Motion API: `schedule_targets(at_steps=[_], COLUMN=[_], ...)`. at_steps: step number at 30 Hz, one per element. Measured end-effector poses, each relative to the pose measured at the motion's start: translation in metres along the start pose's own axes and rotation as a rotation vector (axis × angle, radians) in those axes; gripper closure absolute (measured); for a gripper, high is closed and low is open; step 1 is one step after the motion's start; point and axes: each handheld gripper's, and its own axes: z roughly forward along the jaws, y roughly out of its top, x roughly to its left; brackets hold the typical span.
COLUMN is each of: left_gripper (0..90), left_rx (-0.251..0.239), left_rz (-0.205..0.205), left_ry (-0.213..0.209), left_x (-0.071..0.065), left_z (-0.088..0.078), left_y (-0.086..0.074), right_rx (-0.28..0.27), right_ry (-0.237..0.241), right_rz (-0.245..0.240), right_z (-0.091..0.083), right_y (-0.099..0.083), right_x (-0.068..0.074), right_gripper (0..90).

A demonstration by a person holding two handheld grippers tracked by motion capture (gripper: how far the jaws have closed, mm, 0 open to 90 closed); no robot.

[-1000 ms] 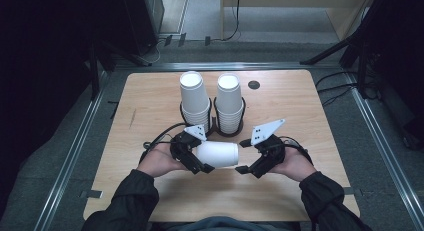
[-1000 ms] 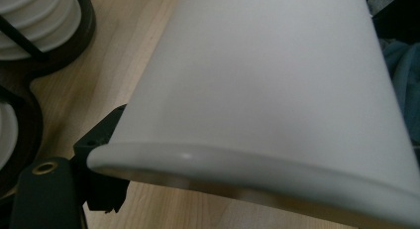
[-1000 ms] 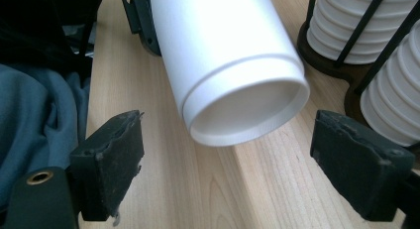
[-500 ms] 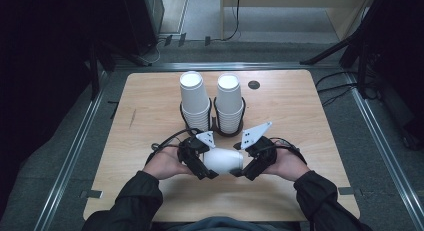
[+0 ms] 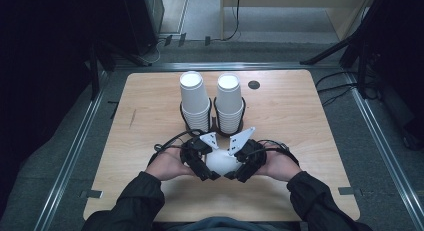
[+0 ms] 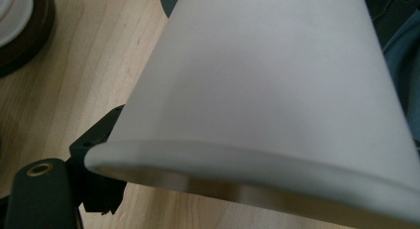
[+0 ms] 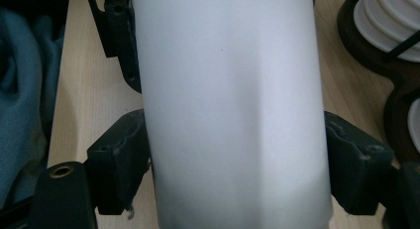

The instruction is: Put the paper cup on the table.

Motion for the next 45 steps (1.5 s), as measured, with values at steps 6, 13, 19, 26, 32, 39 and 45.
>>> schedule_targets(at_steps=[6,13,19,26,32,39,45], left_gripper=[8.4,0.0,0.0,0.0,0.0,0.0,0.0], left_rx=[-0.033,-0.13,-0.192,-0.261,-0.304,-0.372,-0.39], left_rz=[0.054,0.069,0.034,0.023,-0.001,-0.02,-0.032], left_ry=[0.029,0.018,0.004,-0.019,-0.037,-0.039,-0.046], left_x=[-0.001,0.004,0.01,0.009,0.01,0.009,0.005], left_z=[-0.005,-0.012,-0.018,-0.023,-0.028,-0.037,-0.038], left_y=[-0.002,-0.009,-0.015,-0.019,-0.021,-0.019,-0.015], right_rx=[-0.017,-0.06,-0.098,-0.135,-0.177,-0.214,-0.255], right_ry=[-0.004,-0.008,-0.006,-0.023,-0.03,-0.04,-0.018], right_rz=[-0.019,-0.001,0.024,0.05,0.082,0.101,0.104], right_z=[-0.002,-0.009,-0.014,-0.022,-0.03,-0.036,-0.035], right_y=[0.0,0.0,-0.003,-0.006,-0.011,-0.015,-0.015], right_x=[0.002,0.0,-0.003,-0.007,-0.009,-0.008,-0.009], right_gripper=[22.3,22.2,22.1,22.1,22.1,22.1,22.0])
